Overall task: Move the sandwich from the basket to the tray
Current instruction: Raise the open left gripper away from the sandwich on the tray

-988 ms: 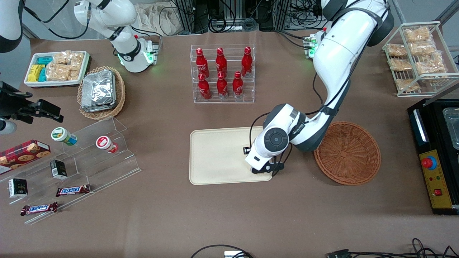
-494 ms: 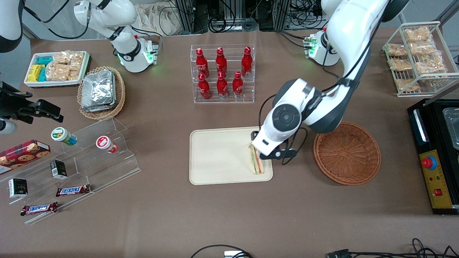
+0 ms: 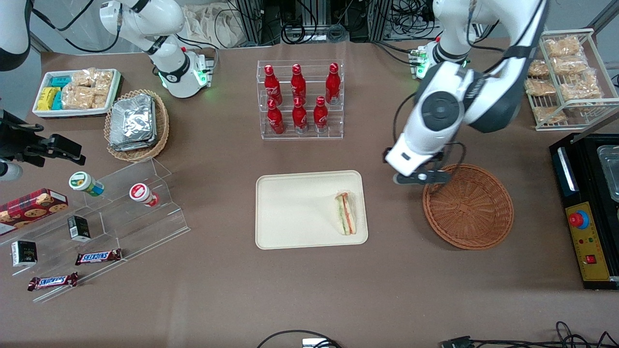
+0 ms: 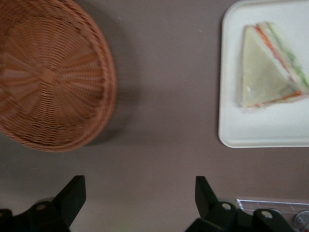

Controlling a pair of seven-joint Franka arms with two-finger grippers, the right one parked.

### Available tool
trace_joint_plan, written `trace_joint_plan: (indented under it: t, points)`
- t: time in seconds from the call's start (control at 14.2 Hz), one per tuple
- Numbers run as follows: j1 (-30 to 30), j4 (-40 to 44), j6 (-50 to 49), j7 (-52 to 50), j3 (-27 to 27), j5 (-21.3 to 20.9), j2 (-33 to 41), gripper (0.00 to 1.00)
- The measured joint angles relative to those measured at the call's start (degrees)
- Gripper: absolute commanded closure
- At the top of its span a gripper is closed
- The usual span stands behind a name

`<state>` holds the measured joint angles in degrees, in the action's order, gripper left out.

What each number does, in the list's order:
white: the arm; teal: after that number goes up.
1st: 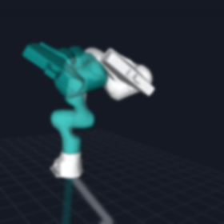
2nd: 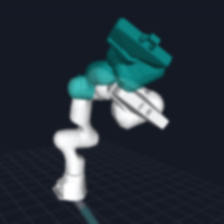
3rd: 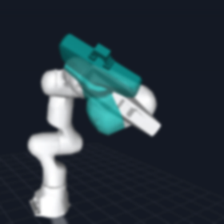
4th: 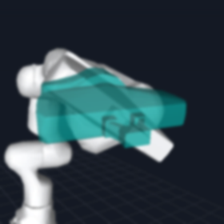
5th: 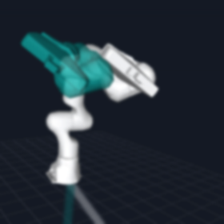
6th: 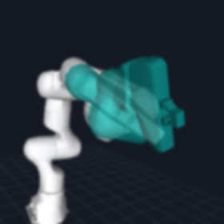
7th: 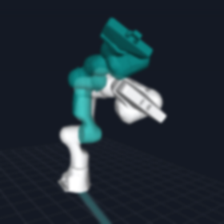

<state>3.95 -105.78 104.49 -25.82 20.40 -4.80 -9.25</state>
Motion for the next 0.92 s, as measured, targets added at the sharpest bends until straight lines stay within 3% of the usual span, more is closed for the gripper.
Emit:
trace_joint_plan:
  t: [0.42,0.92]
  points:
    - [-13.9,12.3,-12.5,13.3,-0.5,0.4,0.1,0.0]
    - [-15.6,14.1,-12.8,14.5,-0.4,0.5,-0.3,0.0]
